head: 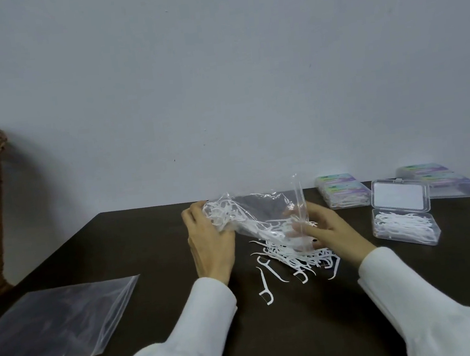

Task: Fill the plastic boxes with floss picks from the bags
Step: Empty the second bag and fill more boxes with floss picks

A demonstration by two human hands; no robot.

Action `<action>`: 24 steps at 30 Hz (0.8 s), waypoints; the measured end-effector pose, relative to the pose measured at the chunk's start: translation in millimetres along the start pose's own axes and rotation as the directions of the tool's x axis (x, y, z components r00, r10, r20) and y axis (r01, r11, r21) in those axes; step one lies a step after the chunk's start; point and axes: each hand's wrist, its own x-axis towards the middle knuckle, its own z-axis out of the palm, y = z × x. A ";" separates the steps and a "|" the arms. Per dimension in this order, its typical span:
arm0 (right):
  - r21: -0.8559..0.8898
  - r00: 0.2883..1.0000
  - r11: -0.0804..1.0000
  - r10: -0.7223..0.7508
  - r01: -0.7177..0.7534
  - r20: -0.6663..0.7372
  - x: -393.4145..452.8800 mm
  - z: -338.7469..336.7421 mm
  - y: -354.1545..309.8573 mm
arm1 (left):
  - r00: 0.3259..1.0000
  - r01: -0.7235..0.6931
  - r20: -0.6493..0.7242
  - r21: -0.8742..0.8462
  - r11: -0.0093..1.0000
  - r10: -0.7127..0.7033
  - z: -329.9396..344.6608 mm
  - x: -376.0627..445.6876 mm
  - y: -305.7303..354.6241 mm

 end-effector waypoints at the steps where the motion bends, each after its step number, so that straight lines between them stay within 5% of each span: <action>1: -0.016 0.998 1.000 0.028 -0.027 0.049 -0.7 2.0 -1.2 | 1.000 -0.001 -0.005 -0.008 1.000 0.001 0.5 0.2 -0.3; 5: 0.078 0.979 0.986 0.131 -0.144 0.154 -2.3 8.5 -0.2 | 1.000 -0.019 -0.014 -0.049 0.999 0.018 4.1 0.8 -4.0; 10: -0.071 0.997 0.996 0.055 -0.050 0.062 0.5 3.3 -0.9 | 0.994 -0.054 -0.105 -0.111 0.992 0.042 -0.6 5.7 -4.6; 15: -0.007 0.992 0.993 0.115 -0.115 0.056 0.8 2.7 0.0 | 1.000 -0.011 0.010 -0.068 0.998 0.012 1.1 10.7 -13.4; 24: -0.275 0.985 0.946 0.174 -0.169 -0.007 2.9 3.3 4.1 | 0.926 -0.379 0.003 0.013 0.925 0.379 5.7 -0.1 -9.0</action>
